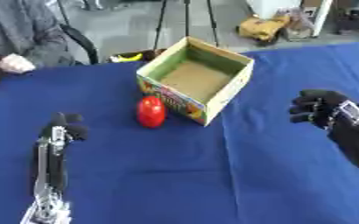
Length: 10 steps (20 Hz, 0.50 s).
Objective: Pick up objects on the table and place them in the box.
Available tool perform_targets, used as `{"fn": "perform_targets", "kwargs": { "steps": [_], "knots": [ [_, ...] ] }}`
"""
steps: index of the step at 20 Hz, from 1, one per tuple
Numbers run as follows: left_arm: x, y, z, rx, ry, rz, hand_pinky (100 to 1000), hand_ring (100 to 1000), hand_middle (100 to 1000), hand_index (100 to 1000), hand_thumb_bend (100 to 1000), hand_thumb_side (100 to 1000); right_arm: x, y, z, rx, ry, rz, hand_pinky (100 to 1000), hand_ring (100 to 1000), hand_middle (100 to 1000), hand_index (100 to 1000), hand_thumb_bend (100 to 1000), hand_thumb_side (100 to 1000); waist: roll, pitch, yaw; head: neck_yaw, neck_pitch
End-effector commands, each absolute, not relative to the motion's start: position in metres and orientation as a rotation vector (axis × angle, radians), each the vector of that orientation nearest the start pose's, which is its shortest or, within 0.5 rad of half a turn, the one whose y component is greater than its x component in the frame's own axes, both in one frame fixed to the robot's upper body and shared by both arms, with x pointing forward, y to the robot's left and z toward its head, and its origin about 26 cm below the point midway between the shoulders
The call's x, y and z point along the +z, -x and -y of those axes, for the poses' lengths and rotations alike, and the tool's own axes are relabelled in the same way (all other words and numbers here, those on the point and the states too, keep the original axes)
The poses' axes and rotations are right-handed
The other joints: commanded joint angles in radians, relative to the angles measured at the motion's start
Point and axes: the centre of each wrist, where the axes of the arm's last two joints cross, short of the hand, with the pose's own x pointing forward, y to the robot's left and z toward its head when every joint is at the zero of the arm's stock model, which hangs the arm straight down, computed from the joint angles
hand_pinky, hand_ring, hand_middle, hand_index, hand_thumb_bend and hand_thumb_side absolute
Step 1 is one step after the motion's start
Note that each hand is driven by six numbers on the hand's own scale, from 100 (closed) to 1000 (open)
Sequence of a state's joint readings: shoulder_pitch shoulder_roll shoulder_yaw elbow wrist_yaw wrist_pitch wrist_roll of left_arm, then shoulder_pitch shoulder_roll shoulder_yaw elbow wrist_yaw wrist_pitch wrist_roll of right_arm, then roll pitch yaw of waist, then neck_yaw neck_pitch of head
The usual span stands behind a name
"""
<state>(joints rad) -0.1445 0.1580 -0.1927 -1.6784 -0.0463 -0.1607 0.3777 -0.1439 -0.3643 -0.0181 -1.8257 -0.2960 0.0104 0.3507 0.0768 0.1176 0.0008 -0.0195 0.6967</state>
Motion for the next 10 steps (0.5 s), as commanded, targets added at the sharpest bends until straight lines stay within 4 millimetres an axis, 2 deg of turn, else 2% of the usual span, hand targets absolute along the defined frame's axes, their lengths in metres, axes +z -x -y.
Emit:
{"fn": "perform_targets", "kwargs": {
  "steps": [1,7,10],
  "knots": [
    [0.066,-0.308,-0.214,-0.017,-0.208,2.020,535,569,603,673,540,904,0.131,-0.300,0.303,0.496,-0.257,1.922,723,738,710,813,100,774,-0.005,-0.012,0.001,-0.001,-0.007],
    [0.076,-0.315,-0.217,-0.141,-0.263,1.973,524,564,601,671,547,903,0.130,-0.300,0.303,0.496,-0.258,1.920,723,738,710,813,100,774,-0.006,-0.014,0.000,0.000,-0.008],
    [0.082,-0.320,-0.217,-0.227,-0.286,1.932,522,566,605,677,593,867,0.130,-0.300,0.303,0.497,-0.259,1.920,723,738,711,813,100,773,-0.006,-0.015,-0.001,-0.002,-0.009]
  ]
}}
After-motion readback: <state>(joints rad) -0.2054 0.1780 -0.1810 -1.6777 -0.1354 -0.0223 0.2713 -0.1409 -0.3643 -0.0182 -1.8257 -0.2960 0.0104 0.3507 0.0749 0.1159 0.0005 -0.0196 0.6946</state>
